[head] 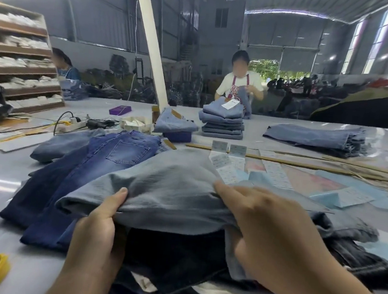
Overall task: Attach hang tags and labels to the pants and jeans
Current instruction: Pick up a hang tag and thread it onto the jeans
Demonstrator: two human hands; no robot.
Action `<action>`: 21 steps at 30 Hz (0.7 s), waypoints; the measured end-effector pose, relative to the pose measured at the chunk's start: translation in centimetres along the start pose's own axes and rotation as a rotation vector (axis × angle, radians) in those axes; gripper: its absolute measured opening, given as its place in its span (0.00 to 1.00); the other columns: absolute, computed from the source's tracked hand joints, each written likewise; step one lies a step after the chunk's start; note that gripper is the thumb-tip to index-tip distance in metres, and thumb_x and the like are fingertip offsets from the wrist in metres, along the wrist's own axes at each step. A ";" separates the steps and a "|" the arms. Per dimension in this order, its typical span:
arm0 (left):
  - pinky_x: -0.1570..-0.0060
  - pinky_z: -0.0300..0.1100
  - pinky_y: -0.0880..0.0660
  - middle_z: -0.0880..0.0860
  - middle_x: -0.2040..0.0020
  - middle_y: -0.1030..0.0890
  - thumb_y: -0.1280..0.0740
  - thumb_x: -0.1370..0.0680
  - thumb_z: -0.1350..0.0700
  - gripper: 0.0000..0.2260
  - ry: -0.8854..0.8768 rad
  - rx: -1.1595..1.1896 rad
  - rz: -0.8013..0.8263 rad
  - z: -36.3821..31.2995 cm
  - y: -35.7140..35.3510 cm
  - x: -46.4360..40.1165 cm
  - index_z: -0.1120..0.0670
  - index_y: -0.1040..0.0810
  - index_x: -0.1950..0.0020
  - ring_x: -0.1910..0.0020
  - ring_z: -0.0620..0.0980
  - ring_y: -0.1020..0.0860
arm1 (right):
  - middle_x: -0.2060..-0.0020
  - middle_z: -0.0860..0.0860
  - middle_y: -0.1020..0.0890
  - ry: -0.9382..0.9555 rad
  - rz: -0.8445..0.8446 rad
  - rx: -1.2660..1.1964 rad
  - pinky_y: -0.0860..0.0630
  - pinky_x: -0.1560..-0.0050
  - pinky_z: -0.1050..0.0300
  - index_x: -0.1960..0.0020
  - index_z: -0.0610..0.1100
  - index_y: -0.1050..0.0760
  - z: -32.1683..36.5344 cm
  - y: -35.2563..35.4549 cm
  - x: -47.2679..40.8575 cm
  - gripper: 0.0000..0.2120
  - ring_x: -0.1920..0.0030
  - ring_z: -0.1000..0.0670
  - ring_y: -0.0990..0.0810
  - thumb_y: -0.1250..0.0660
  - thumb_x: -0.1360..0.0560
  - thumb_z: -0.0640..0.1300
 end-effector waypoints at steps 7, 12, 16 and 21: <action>0.30 0.61 0.37 0.65 0.28 0.34 0.16 0.40 0.49 0.53 -0.628 -1.054 -0.467 -4.0 2.2 1.1 0.62 0.41 0.25 0.29 0.64 0.34 | 0.45 0.55 0.22 0.007 0.057 -0.025 0.21 0.57 0.53 0.25 0.52 0.43 0.5 -2.7 0.7 0.34 0.48 0.48 0.24 0.37 0.30 0.48; 0.29 0.52 0.36 0.54 0.32 0.24 0.40 0.25 0.38 0.27 -0.960 -1.339 0.236 -1.5 -5.6 5.7 0.53 0.22 0.34 0.30 0.53 0.31 | 0.45 0.52 0.20 0.008 0.007 0.029 0.23 0.57 0.54 0.25 0.47 0.37 1.3 -2.8 0.7 0.36 0.49 0.47 0.22 0.34 0.31 0.49; 0.23 0.47 0.53 0.42 0.23 0.38 0.62 0.29 0.30 0.37 -0.873 -1.633 0.394 1.1 -8.3 6.5 0.38 0.34 0.26 0.23 0.44 0.45 | 0.34 0.59 0.32 -0.008 0.068 -0.161 0.36 0.31 0.55 0.26 0.54 0.44 -1.0 -2.1 2.5 0.36 0.34 0.53 0.32 0.41 0.29 0.66; 0.24 0.50 0.49 0.40 0.26 0.35 0.61 0.30 0.33 0.34 -0.847 -1.733 0.408 1.2 -8.1 6.8 0.39 0.30 0.30 0.25 0.43 0.41 | 0.28 0.61 0.37 -0.223 0.291 0.037 0.51 0.25 0.41 0.26 0.61 0.45 -7.0 -1.0 5.9 0.40 0.29 0.52 0.39 0.44 0.36 0.70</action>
Point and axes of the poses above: each hand's wrist, its own x-axis away from the middle knuckle, its own y-axis out of the back of the hand, z = x × y, the point moved 5 cm from there along -x, towards the middle knuckle
